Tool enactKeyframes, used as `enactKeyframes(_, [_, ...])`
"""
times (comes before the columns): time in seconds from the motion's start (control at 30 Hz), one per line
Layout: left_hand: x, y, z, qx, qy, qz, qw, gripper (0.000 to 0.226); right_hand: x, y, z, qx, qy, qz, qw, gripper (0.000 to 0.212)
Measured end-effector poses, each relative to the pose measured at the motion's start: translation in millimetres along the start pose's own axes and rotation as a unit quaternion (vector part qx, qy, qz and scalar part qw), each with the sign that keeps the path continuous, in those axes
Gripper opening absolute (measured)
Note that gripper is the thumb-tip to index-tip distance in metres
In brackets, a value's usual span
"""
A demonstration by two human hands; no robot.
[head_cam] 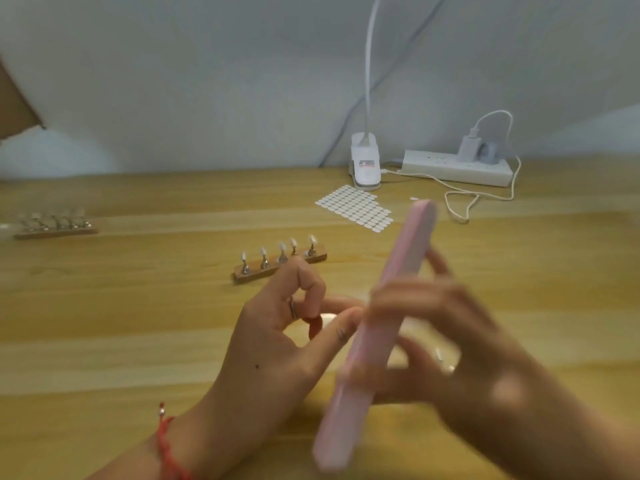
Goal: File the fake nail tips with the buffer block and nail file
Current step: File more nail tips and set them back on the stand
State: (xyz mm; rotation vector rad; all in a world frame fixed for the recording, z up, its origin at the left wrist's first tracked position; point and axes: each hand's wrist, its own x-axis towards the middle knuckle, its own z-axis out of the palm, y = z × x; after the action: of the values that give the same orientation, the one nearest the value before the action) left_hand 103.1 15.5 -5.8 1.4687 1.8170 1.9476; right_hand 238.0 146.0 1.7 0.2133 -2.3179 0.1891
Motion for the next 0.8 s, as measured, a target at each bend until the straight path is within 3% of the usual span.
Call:
enactKeyframes(0.07, [0, 1, -1, -0.004, 0.001, 0.005, 1.0, 0.031, -1, -2, 2, -0.031, -0.019, -0.065, 0.997, 0.029])
enactKeyframes(0.2, [1, 1, -1, 0.004, 0.008, -0.011, 1.0, 0.032, 9, 30, -20, -0.078, 0.048, 0.044, 0.995, 0.03])
enactKeyframes(0.4, [1, 4, 0, 0.018, 0.015, 0.014, 1.0, 0.031, -3, -3, 5, 0.034, -0.025, -0.037, 0.998, 0.026])
enactKeyframes(0.5, [0, 4, 0, 0.034, 0.008, 0.008, 0.999, 0.031, 5, 26, -11, 0.004, 0.035, 0.085, 0.996, 0.035])
enactKeyframes(0.57, [-1, 4, 1, 0.04, 0.001, 0.006, 0.999, 0.031, 6, 32, -17, -0.008, 0.053, 0.108, 0.993, 0.042])
enactKeyframes(0.63, [0, 4, 0, 0.028, 0.009, 0.009, 1.0, 0.031, 2, 13, -5, 0.038, 0.015, 0.071, 0.997, 0.04])
enactKeyframes(0.73, [0, 5, 0, 0.013, 0.015, 0.007, 1.0, 0.03, -5, -8, 10, 0.087, -0.02, -0.046, 0.995, 0.02])
enactKeyframes(0.8, [0, 5, 1, 0.023, 0.013, 0.009, 1.0, 0.032, 1, 12, -1, 0.083, 0.017, 0.0, 0.996, 0.019])
